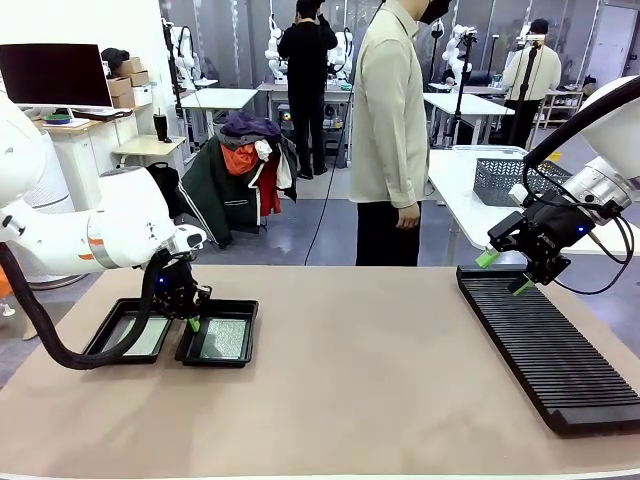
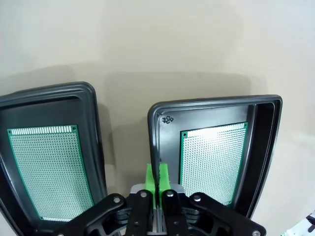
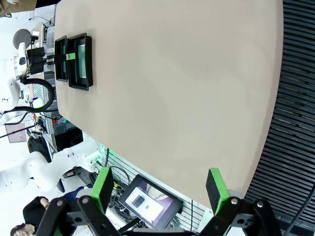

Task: Inspect and transfer BCBs to ESD trays.
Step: Pick up the ESD tray and place it on the left side of the table.

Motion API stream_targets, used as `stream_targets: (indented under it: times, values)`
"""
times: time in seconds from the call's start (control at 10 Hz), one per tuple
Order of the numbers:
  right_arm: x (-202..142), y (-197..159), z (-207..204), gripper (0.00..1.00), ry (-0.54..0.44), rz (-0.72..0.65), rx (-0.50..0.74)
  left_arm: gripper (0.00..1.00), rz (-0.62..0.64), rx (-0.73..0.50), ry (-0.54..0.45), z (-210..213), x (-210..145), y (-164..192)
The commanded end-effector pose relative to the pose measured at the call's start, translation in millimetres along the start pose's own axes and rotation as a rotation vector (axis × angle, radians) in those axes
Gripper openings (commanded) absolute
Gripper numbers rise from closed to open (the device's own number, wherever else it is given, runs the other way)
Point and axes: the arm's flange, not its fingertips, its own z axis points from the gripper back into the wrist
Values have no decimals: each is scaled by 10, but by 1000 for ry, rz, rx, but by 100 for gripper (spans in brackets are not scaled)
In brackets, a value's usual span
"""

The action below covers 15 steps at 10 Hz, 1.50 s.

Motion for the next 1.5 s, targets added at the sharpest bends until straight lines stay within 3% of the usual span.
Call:
stream_targets:
  times: [0.0,0.2,0.7,1.1,1.3,1.4]
  values:
    - [-3,8,1,100,-3,-14,-6,3,-14,-10,-3,15,2,3]
    - [-3,8,1,100,-3,-14,-6,3,-2,0,-1,2,2,-5]
    - [-3,8,1,100,-3,-14,-6,49,15,79,9,243,-42,-141]
    - [-3,8,1,100,-3,-14,-6,85,-11,117,-26,796,-264,-236]
    - [-3,8,1,100,-3,-14,-6,100,-42,148,-14,1103,-374,-305]
    - [-3,8,1,100,-3,-14,-6,100,-35,178,-3,1219,-399,-335]
